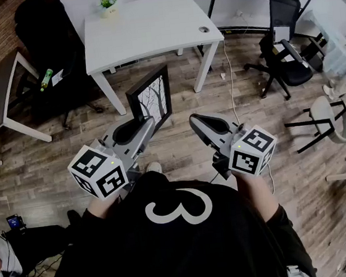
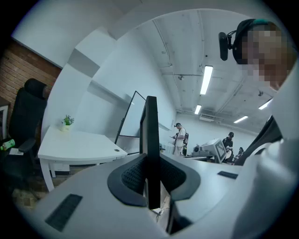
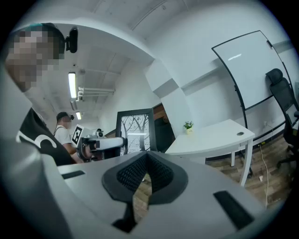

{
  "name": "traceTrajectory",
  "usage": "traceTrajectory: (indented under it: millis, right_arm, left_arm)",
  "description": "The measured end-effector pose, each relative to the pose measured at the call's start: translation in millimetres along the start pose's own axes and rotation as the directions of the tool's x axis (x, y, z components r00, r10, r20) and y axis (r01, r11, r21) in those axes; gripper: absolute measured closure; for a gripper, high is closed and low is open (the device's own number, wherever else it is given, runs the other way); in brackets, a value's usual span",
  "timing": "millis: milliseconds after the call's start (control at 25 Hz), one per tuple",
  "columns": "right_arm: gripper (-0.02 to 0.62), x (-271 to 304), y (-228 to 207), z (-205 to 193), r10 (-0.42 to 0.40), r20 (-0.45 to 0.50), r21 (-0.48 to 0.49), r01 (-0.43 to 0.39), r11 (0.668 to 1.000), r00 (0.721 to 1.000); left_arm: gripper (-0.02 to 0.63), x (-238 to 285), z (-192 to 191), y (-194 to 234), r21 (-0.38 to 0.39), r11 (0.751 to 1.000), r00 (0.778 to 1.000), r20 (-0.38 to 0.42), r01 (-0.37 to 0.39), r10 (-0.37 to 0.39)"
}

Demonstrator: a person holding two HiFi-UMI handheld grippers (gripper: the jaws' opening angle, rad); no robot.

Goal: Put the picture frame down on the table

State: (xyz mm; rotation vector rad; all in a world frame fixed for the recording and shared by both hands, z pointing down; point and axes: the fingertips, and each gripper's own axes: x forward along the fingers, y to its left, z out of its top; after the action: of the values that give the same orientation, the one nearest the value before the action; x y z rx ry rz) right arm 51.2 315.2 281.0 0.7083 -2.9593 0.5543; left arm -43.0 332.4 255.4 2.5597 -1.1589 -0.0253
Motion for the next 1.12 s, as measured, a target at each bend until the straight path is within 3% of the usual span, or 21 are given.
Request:
traceTrajectory:
  millis: [400, 680, 880, 1120]
  right_arm:
    - [0.572, 32, 2, 3, -0.040, -0.015, 0.011, 0.040, 0.999, 0.999]
    - [0.572, 67, -17, 2, -0.130, -0.016, 0.077, 0.130, 0.988, 0.991]
    - [0.571, 88, -14, -4, -0.128, -0.019, 0.119, 0.129, 0.985, 0.992]
    - [0.572, 118, 7, -15, -0.110, -0.045, 0.087, 0.113, 0.990, 0.993]
  left_arm:
    - [0.540, 0, 7, 29, -0.021, 0.999, 0.998, -0.028, 0.050, -0.051]
    - [0.540, -1, 14, 71, -0.063, 0.995, 0.994, -0.065, 0.082, -0.086]
    - [0.540, -10, 11, 95, -0.093, 0.991, 0.991, -0.076, 0.100, -0.107]
    - [0.540, -29, 14, 122, -0.090, 0.990, 0.991, -0.061, 0.110, -0.115]
